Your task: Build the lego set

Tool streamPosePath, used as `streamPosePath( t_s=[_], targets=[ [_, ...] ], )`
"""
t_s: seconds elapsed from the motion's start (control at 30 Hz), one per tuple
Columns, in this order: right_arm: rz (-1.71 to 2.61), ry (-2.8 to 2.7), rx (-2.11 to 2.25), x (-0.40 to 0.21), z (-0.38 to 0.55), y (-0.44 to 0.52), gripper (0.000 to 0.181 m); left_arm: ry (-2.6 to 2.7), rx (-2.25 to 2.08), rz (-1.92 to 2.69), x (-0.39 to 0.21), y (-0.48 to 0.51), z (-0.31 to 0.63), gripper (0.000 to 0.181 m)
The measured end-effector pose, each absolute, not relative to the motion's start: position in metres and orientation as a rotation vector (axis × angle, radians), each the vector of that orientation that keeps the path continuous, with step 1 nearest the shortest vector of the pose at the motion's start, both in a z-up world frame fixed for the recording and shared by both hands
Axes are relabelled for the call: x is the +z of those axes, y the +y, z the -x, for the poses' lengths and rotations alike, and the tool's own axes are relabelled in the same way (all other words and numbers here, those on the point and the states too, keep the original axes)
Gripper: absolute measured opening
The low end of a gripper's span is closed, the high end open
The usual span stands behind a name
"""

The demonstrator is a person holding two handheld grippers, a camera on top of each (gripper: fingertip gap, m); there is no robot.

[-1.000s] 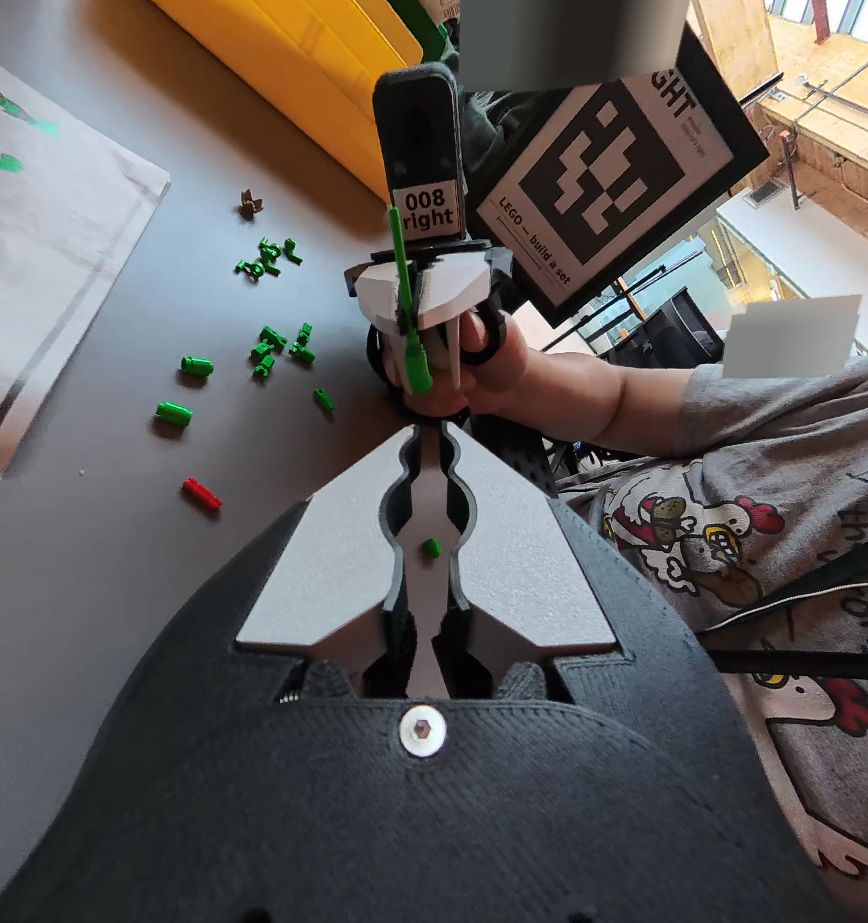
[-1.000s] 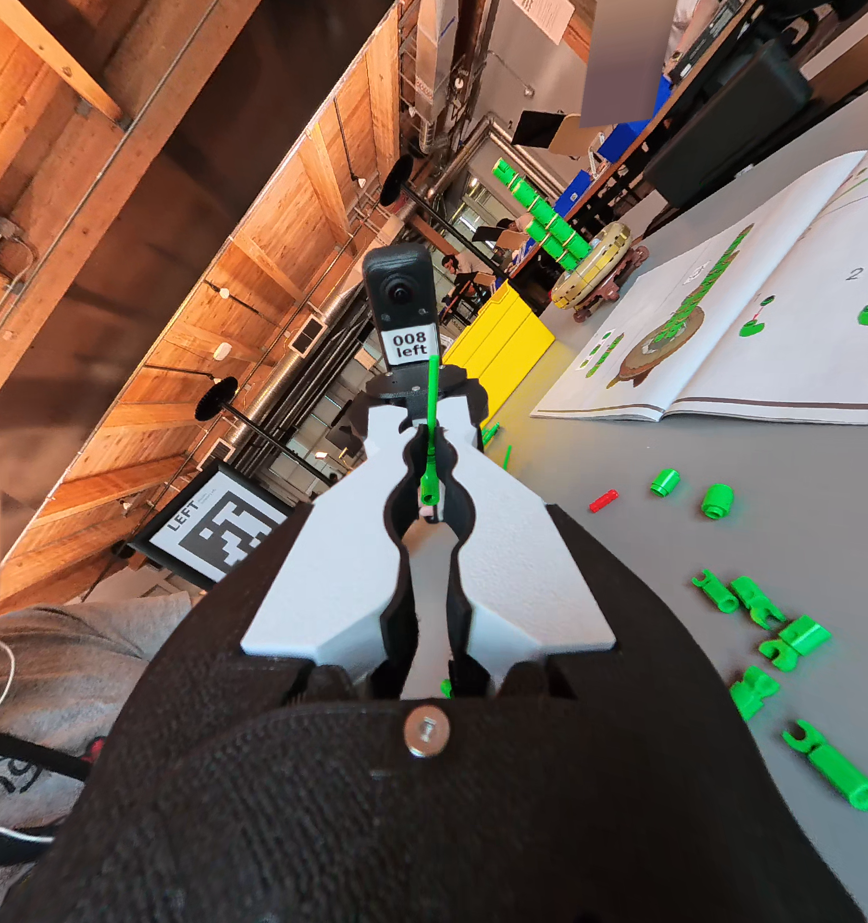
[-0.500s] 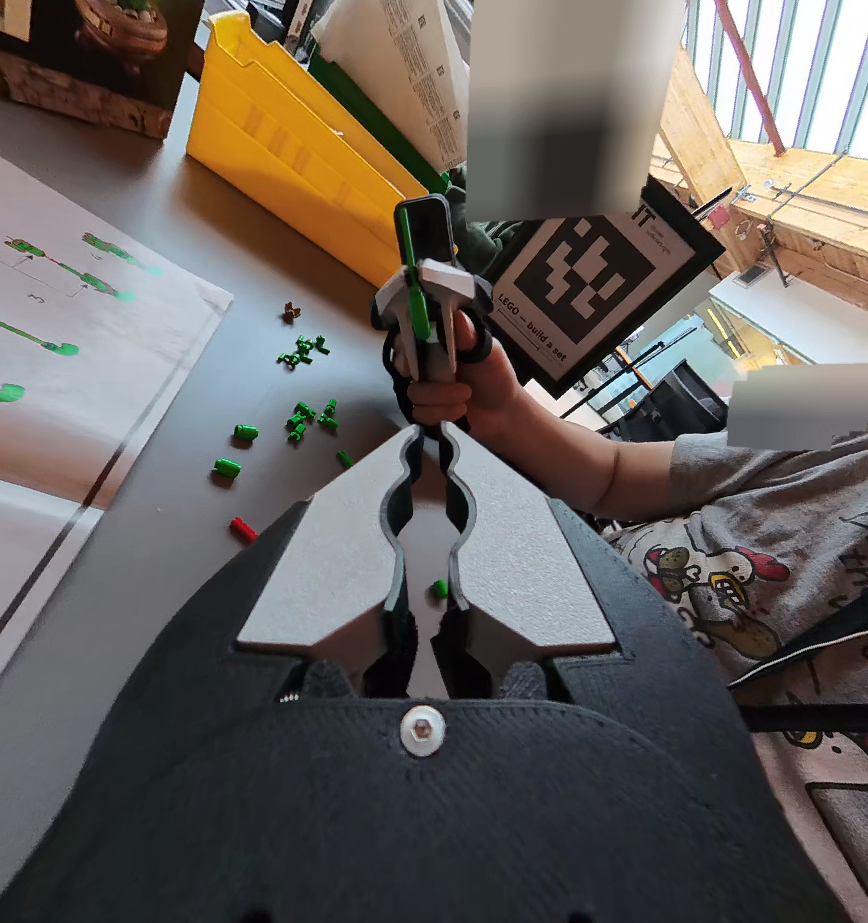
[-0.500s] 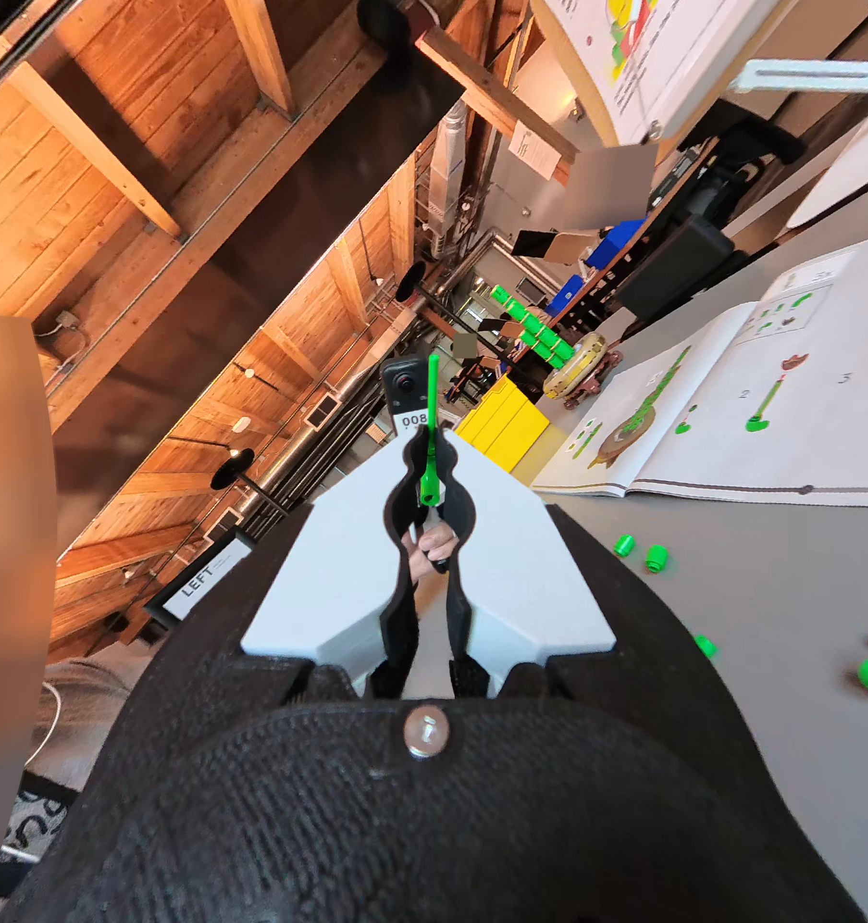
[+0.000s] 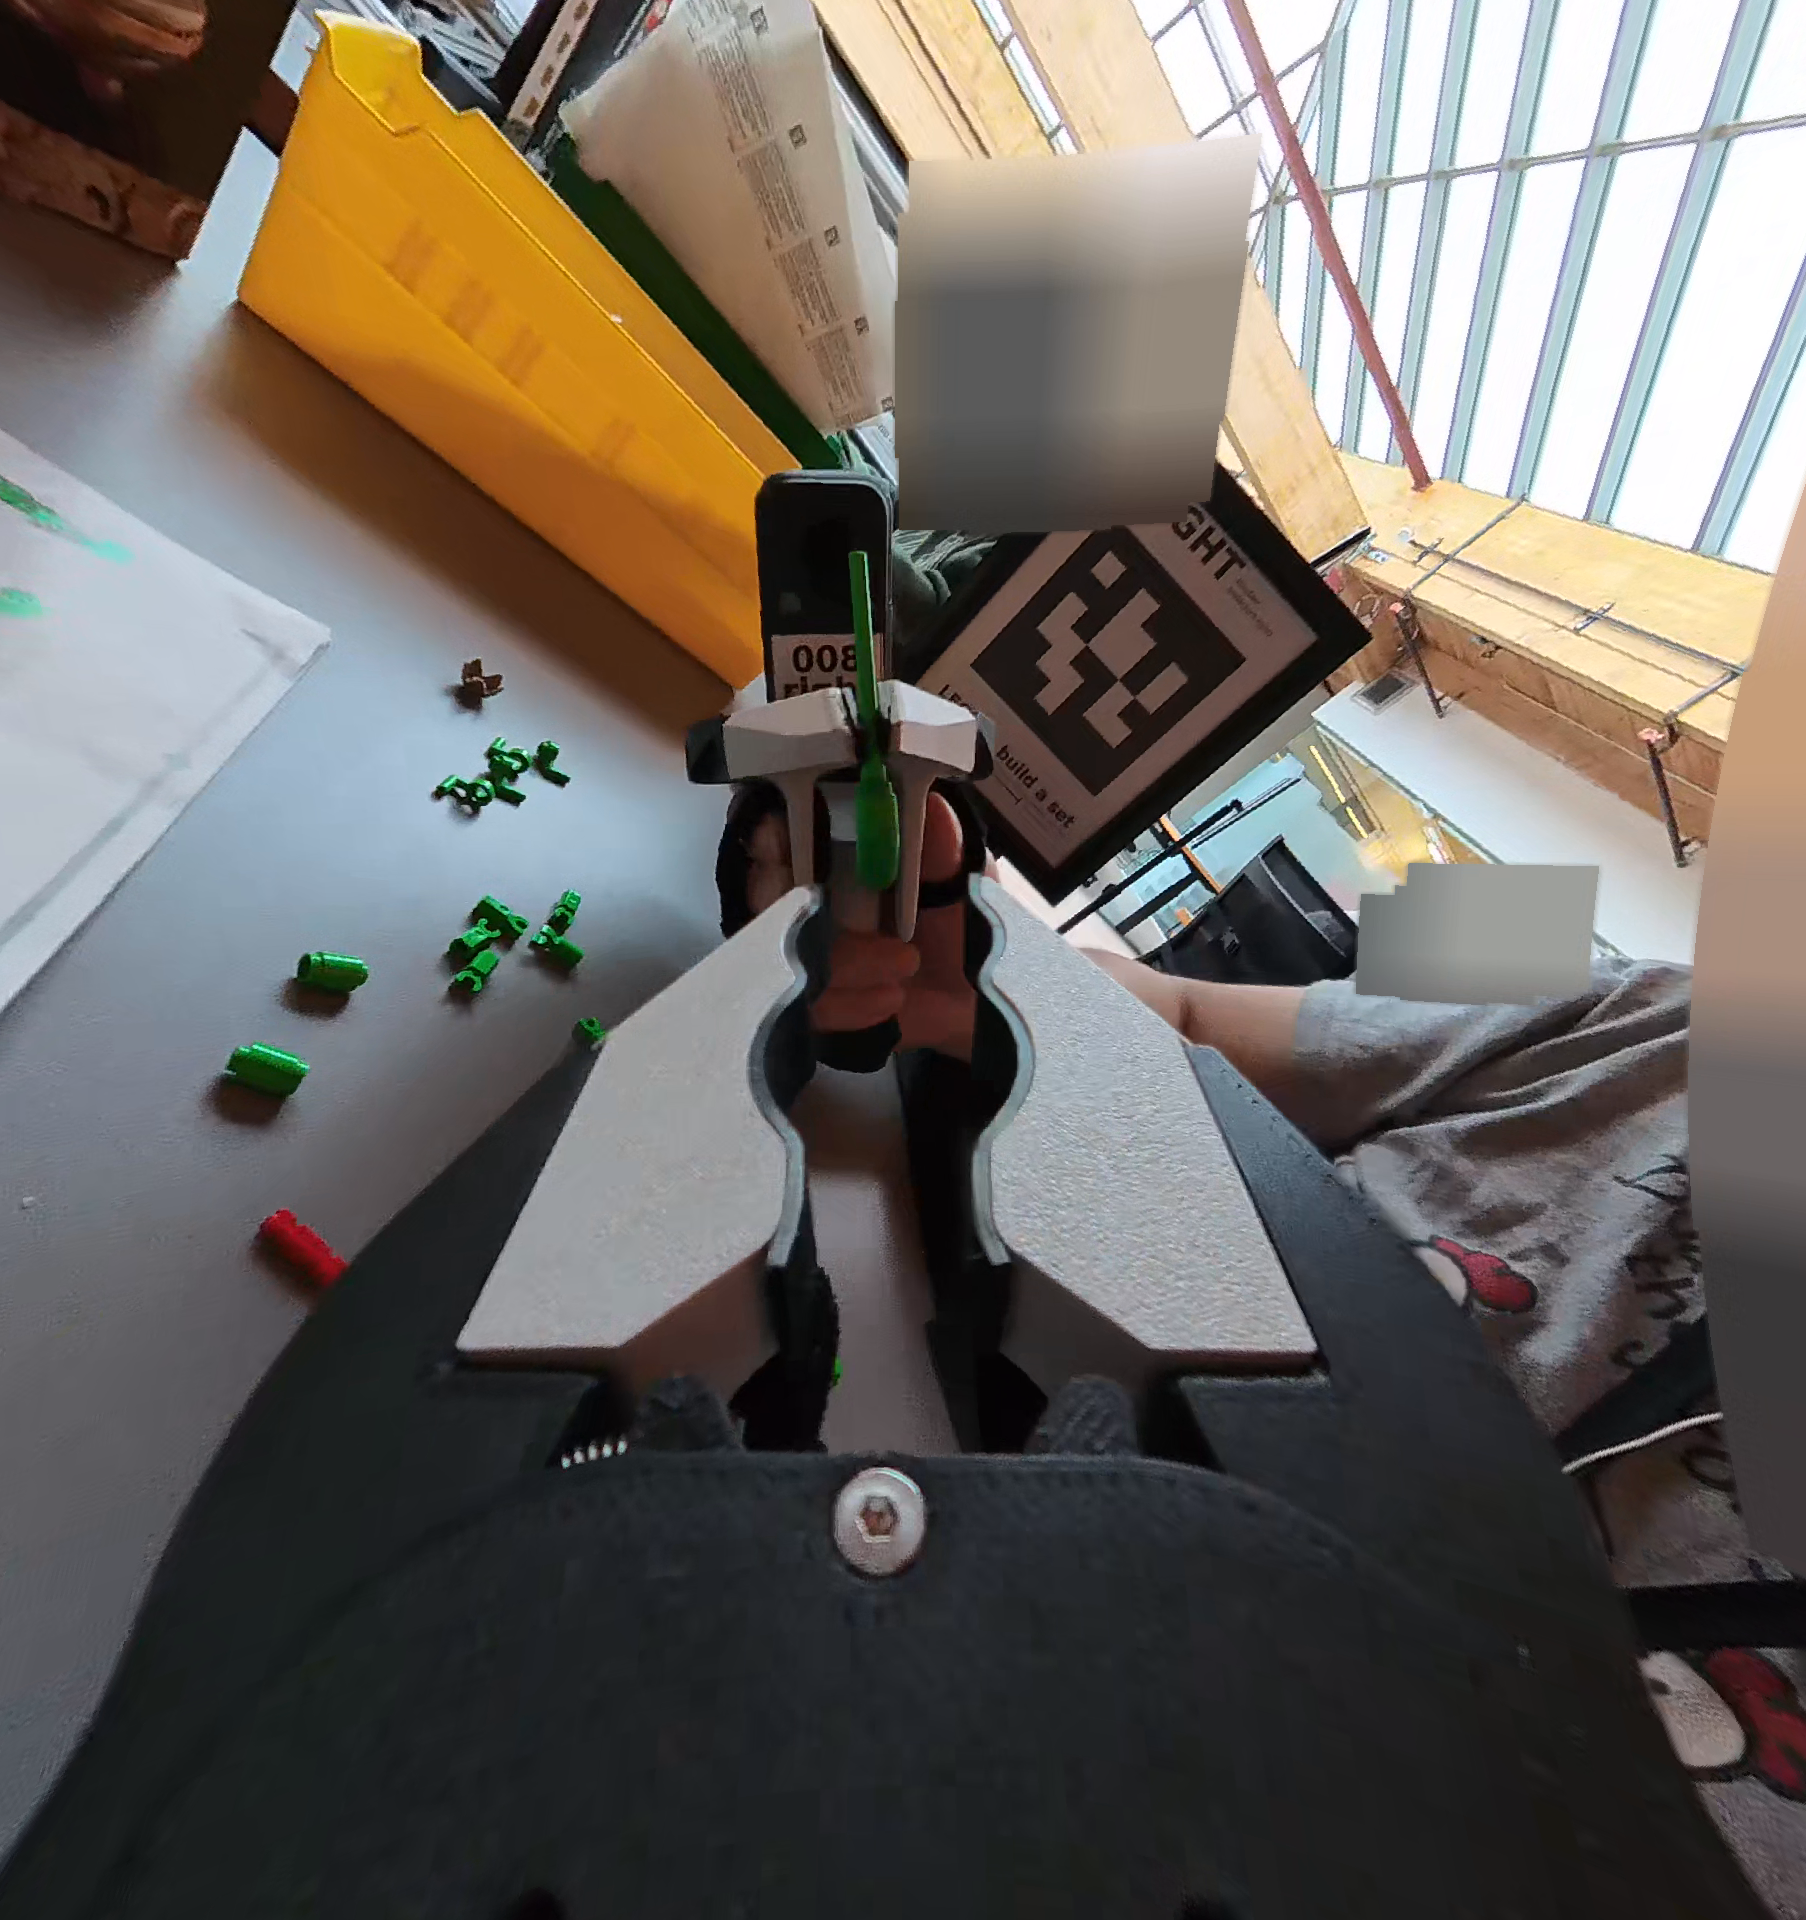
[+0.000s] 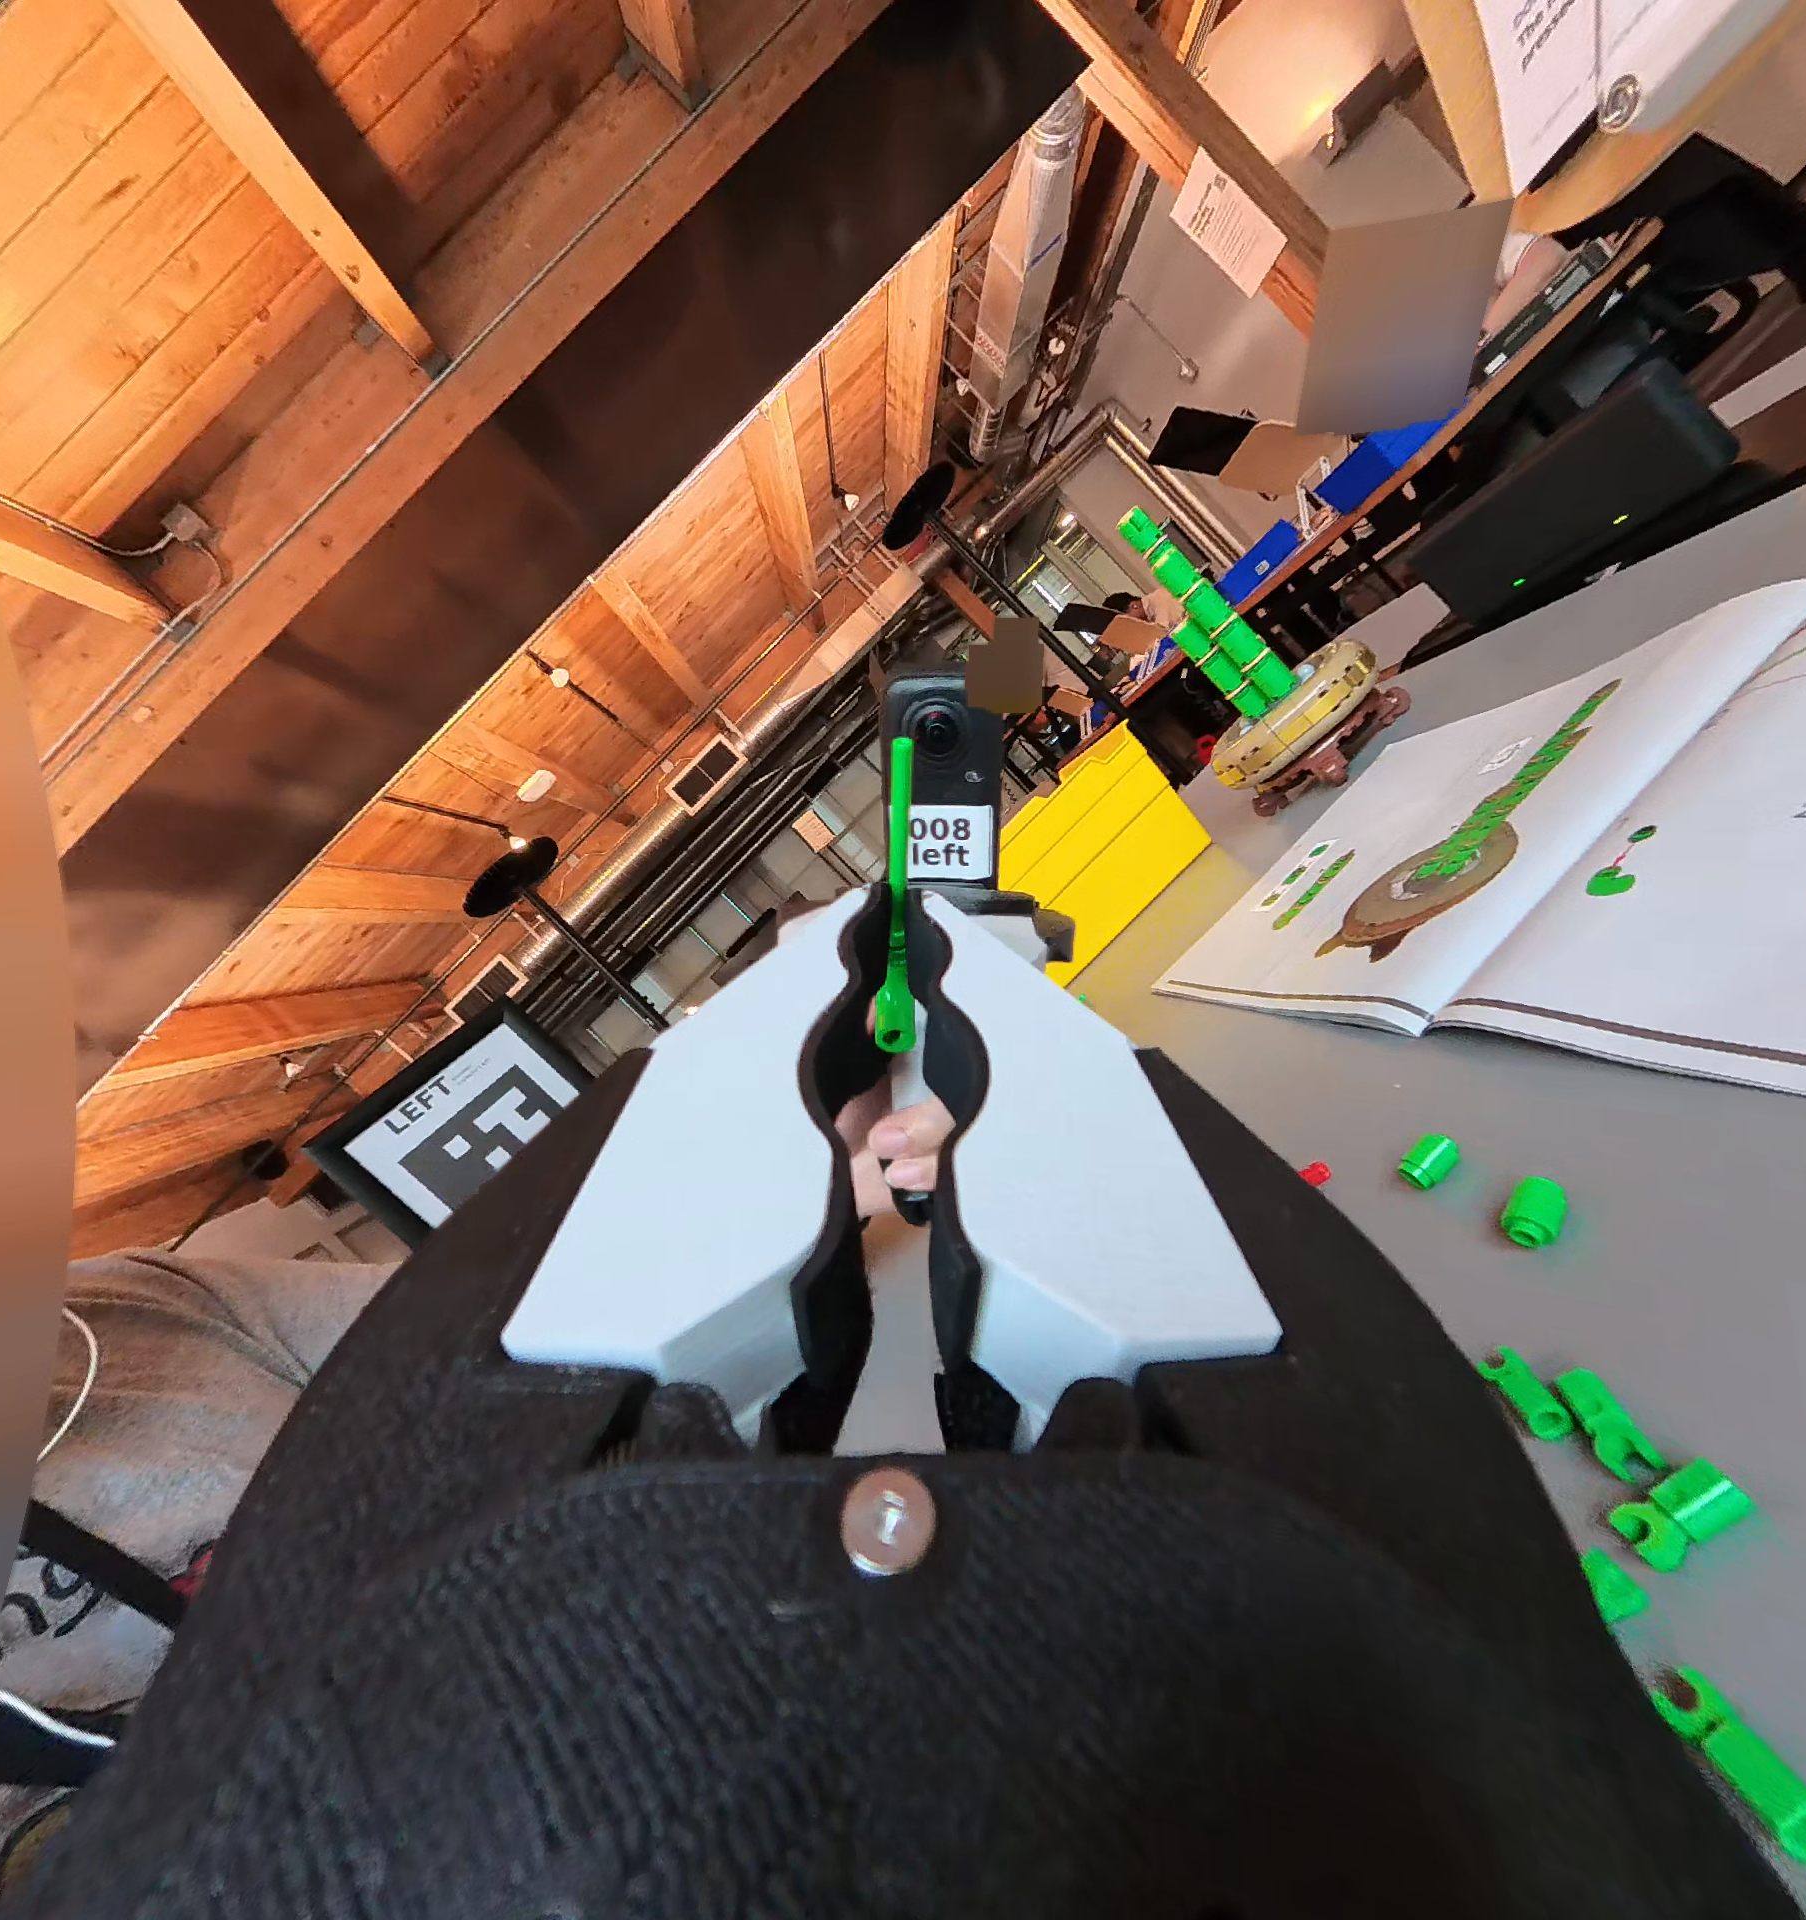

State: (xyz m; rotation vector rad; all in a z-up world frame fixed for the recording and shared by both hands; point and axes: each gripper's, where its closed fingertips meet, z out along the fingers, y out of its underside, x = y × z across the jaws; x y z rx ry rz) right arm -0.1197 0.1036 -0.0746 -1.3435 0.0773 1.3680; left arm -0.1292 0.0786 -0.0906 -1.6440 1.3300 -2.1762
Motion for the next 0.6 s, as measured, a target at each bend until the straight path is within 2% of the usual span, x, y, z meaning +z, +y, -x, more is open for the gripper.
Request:
streamPosePath(
  t_s=[0.23,0.6],
  targets=[
    [1.34,0.062,1.396,-0.073,0.124,0.102,0.0,1.337,-2.187,1.641,-0.093,0.072,0.124,0.006],
    [1.388,0.134,1.401,-0.084,0.119,0.103,0.0,1.328,-2.195,1.7,-0.101,0.076,0.127,0.004]
  ],
)
